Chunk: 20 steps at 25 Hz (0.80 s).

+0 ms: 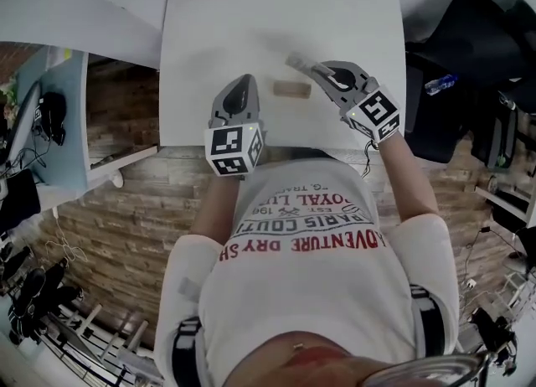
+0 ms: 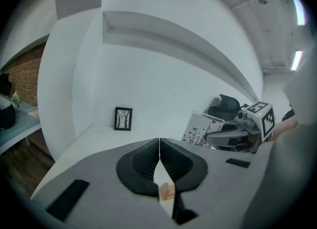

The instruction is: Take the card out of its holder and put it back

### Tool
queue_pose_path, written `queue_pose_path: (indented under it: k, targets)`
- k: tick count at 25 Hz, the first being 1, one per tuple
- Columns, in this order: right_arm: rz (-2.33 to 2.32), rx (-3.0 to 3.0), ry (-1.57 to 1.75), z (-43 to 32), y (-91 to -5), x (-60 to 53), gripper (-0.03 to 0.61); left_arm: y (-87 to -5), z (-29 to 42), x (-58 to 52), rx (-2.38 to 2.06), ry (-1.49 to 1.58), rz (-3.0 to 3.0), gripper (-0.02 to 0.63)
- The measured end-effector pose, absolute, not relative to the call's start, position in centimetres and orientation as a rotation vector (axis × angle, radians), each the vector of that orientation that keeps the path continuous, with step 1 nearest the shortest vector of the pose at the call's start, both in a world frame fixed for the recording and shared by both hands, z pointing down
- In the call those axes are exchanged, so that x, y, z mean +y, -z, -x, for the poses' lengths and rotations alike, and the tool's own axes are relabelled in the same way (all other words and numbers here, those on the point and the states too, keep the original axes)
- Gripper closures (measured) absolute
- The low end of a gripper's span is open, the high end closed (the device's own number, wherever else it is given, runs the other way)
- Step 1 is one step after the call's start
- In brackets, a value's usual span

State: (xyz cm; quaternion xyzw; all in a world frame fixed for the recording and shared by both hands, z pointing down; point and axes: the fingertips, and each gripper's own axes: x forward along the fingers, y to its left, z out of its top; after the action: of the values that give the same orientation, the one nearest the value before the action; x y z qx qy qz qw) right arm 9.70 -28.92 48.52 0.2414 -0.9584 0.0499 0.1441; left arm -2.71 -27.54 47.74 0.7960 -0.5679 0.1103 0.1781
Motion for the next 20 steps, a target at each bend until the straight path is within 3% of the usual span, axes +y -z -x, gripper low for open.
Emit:
queue_pose_path:
  k: [11, 20]
  targets:
    - [-1.513, -2.493, -0.348, -15.0, -47.7, -28.5, 0.543, -45.0, 1.3, -26.5, -1.566, -0.326, -2.425, 0.589]
    - [-1.697, -2.422, -0.406, -15.1, -48.0, -25.9, 0.543, -43.8, 1.5, -25.1, -1.558, -0.284, -2.459, 0.589]
